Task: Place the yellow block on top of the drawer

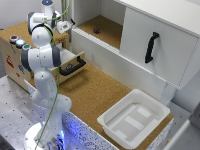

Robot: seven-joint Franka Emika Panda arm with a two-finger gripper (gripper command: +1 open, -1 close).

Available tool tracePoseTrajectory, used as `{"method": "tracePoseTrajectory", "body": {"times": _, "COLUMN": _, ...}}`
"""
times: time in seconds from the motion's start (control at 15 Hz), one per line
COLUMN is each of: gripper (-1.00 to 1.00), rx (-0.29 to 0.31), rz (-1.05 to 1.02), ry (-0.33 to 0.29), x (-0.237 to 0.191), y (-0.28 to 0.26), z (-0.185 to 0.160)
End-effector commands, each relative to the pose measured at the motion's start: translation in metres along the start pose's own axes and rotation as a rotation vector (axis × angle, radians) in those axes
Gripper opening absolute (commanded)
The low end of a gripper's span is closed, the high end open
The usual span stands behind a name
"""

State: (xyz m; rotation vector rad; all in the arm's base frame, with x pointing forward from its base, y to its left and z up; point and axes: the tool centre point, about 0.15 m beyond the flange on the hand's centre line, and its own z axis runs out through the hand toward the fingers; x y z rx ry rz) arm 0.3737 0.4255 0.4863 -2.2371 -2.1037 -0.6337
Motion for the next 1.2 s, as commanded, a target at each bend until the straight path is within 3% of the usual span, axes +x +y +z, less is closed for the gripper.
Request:
{"method": "tracePoseTrajectory", "body": {"times": 0.0, "gripper": 1.0, "rx": 0.016, "rz": 0.003, "ry": 0.0, "x": -0.005, "y": 0.0, "z": -0.023}}
{"method": "tracePoseTrajectory", "body": {"times": 0.87, "gripper": 1.0, "rx": 0.016, "rz": 0.003, "ry": 0.0, "x": -0.005, "y": 0.0, "z": -0.023}}
{"method": "tracePoseTrajectory", "body": {"times": 0.93, "gripper": 1.0, "rx": -0.015, "rz": 0.0, "ry": 0.001, "x": -0.003, "y": -0.003, "z": -0.019}}
{"method": "tracePoseTrajectory", "body": {"times": 1.13, "gripper": 1.0, "rx": 0.024, "rz": -0.13, "ry": -0.134, "x": 0.016, "y": -0.019, "z": -0.033}}
